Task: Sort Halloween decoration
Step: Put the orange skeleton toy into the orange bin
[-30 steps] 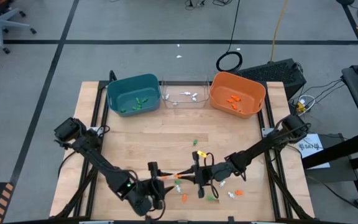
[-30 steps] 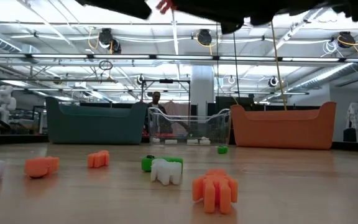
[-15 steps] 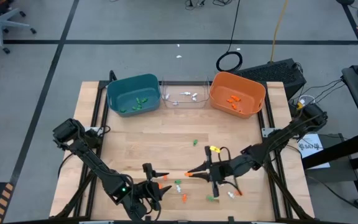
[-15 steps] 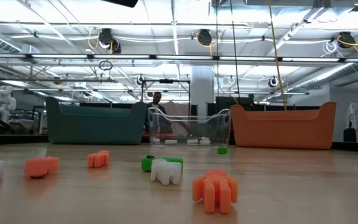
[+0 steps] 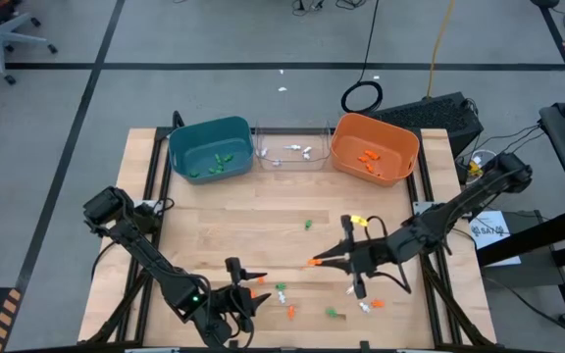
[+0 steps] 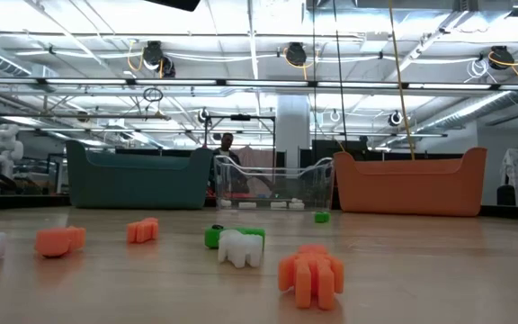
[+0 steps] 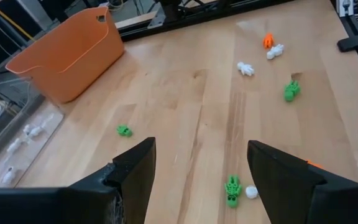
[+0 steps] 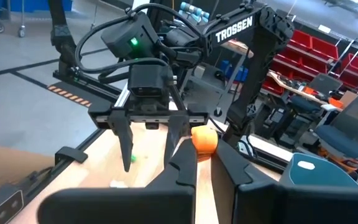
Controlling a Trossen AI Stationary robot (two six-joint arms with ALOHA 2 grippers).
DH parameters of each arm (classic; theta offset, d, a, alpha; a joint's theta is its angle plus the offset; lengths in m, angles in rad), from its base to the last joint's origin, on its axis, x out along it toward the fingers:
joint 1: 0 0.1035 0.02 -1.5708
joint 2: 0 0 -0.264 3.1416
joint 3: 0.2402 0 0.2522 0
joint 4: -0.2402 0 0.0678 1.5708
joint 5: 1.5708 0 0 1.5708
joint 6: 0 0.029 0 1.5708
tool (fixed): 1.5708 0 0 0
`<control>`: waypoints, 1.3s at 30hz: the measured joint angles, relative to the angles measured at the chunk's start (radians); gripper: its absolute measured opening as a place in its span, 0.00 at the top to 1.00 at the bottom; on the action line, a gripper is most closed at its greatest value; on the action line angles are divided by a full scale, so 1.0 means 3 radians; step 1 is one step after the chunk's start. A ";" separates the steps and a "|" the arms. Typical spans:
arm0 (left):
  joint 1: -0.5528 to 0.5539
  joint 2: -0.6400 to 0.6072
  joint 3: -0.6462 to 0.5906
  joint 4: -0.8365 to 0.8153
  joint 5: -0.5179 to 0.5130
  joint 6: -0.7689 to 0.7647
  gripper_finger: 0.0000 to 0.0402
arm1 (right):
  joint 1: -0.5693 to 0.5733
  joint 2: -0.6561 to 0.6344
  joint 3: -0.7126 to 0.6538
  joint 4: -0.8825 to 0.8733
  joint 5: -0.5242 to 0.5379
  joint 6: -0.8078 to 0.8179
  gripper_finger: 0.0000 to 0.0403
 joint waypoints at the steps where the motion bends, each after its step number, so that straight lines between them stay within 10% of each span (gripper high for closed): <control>1: 0.0000 0.0000 0.0000 -0.0001 0.0014 0.0000 0.38 | 0.0000 -0.0016 0.0000 -0.0029 0.0001 0.0004 0.99; 24: 0.0006 -0.0001 -0.0001 0.0001 0.0028 0.0002 0.38 | -0.0006 -0.0040 0.0000 -0.0235 0.0003 -0.0007 0.99; 39: 0.0016 -0.0001 0.0000 0.0004 0.0028 0.0004 0.38 | -0.0687 -0.0578 -0.0001 -0.1573 0.0858 0.0536 0.99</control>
